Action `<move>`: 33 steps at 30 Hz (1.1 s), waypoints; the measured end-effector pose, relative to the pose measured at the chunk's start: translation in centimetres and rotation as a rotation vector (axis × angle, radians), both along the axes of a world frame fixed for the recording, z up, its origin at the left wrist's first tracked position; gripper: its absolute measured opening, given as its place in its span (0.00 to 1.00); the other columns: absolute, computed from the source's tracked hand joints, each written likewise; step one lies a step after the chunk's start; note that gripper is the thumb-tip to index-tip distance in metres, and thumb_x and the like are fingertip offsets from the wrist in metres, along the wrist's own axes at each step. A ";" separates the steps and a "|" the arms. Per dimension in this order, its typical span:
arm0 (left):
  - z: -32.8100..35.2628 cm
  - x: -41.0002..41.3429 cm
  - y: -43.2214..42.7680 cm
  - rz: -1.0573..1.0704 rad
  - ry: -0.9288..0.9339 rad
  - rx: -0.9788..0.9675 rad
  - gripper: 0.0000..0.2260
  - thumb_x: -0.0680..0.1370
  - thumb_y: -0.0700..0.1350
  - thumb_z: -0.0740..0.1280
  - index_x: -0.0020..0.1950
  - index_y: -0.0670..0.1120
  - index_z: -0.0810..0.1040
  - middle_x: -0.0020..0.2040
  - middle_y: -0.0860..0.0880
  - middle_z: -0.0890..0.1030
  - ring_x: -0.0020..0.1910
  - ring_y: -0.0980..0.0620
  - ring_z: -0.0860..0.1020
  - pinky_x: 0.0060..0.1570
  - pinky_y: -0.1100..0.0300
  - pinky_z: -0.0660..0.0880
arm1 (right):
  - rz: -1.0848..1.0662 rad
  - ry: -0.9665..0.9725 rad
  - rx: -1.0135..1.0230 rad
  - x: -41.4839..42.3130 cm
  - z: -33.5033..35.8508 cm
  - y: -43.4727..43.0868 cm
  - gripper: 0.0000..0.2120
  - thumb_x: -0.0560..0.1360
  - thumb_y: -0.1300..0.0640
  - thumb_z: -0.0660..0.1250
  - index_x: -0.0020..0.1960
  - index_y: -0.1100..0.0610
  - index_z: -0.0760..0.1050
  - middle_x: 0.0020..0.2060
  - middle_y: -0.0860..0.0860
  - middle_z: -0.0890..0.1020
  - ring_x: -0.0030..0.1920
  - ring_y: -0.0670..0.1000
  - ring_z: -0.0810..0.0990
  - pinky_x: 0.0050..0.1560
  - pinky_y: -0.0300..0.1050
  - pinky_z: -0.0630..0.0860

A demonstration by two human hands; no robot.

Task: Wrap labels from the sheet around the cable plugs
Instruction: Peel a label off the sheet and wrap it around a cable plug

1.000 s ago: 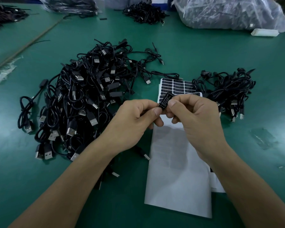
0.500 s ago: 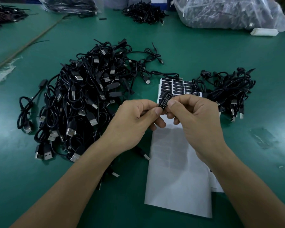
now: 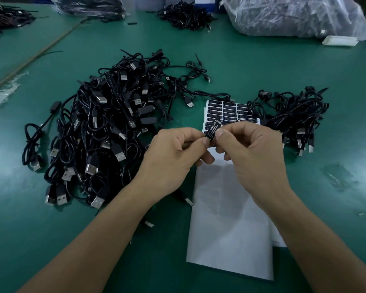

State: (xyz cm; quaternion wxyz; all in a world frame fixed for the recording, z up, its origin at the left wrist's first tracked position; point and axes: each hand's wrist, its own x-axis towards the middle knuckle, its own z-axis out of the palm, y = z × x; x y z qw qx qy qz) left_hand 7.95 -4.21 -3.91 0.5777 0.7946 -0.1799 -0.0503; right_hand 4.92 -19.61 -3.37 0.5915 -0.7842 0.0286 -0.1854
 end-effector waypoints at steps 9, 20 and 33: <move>-0.1 -0.4 -0.6 0.092 -0.004 -0.064 0.06 0.74 0.51 0.67 0.39 0.55 0.83 0.34 0.55 0.85 0.34 0.56 0.83 0.45 0.54 0.80 | -0.050 -0.044 -0.050 -0.2 0.2 0.5 0.10 0.74 0.59 0.72 0.37 0.47 0.80 0.32 0.44 0.84 0.33 0.47 0.83 0.34 0.34 0.77; 0.0 -0.6 -0.7 0.122 0.043 -0.088 0.06 0.73 0.51 0.68 0.38 0.53 0.83 0.34 0.55 0.86 0.35 0.55 0.84 0.48 0.50 0.81 | -0.065 -0.052 -0.042 -0.3 0.3 0.8 0.11 0.74 0.59 0.71 0.36 0.47 0.80 0.32 0.45 0.84 0.34 0.49 0.83 0.34 0.34 0.76; -0.1 -0.2 -0.3 0.047 0.058 -0.071 0.08 0.81 0.43 0.68 0.44 0.51 0.84 0.35 0.53 0.86 0.34 0.56 0.80 0.42 0.58 0.78 | -0.073 -0.048 -0.067 0.0 0.1 0.4 0.11 0.75 0.60 0.71 0.36 0.49 0.80 0.32 0.48 0.84 0.35 0.53 0.82 0.35 0.40 0.78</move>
